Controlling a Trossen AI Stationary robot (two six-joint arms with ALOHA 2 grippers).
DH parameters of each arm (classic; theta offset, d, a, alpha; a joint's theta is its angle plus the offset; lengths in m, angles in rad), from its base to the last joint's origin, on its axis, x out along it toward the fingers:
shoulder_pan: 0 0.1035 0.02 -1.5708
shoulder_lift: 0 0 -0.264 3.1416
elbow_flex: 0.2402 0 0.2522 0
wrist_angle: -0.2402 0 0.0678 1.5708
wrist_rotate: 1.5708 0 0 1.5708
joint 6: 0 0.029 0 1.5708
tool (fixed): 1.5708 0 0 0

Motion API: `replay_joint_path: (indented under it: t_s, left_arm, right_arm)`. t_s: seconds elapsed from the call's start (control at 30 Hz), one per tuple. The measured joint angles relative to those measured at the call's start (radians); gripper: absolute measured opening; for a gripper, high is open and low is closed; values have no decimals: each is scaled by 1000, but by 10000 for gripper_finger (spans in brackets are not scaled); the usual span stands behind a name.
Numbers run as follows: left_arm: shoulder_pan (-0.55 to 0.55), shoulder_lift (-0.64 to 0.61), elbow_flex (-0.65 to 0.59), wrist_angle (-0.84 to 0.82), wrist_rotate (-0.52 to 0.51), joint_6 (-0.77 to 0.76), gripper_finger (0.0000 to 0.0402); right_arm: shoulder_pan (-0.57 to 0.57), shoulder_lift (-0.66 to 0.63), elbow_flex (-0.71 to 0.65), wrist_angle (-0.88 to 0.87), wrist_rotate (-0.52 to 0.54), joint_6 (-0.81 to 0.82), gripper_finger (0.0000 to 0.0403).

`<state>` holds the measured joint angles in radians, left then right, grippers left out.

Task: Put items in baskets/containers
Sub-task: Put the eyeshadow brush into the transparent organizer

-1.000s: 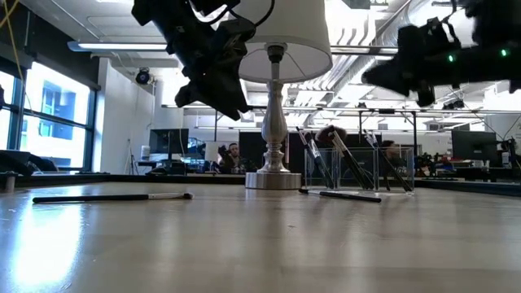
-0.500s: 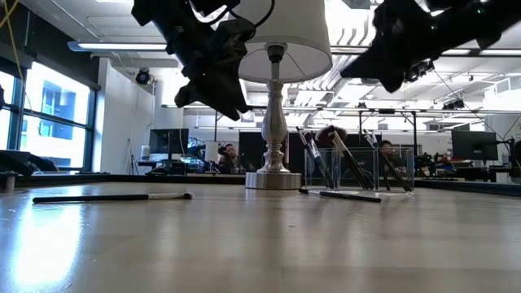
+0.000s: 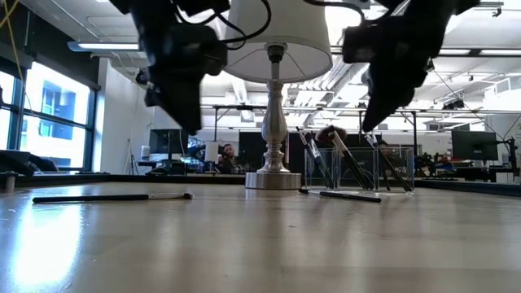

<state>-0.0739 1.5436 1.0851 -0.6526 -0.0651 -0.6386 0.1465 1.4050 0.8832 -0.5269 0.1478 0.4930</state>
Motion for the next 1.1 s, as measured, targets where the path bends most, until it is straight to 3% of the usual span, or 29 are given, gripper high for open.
replay_joint_path:
  t_s: [0.37, 0.73, 0.93, 1.1]
  left_arm:
    - [-142, 0, 0, -177, -92, 6, 106]
    - [-252, 0, -6, -204, -176, 6, 106]
    - [-338, -13, -105, -169, -199, -73, 106]
    - [-400, -14, -194, -107, -147, -165, 106]
  right_arm:
    - [106, 260, 227, -2, 27, 126, 1]
    - [151, 277, 253, 104, 87, 215, 1]
    - [176, 303, 253, 194, 109, 215, 1]
    - [182, 354, 253, 283, 89, 212, 1]
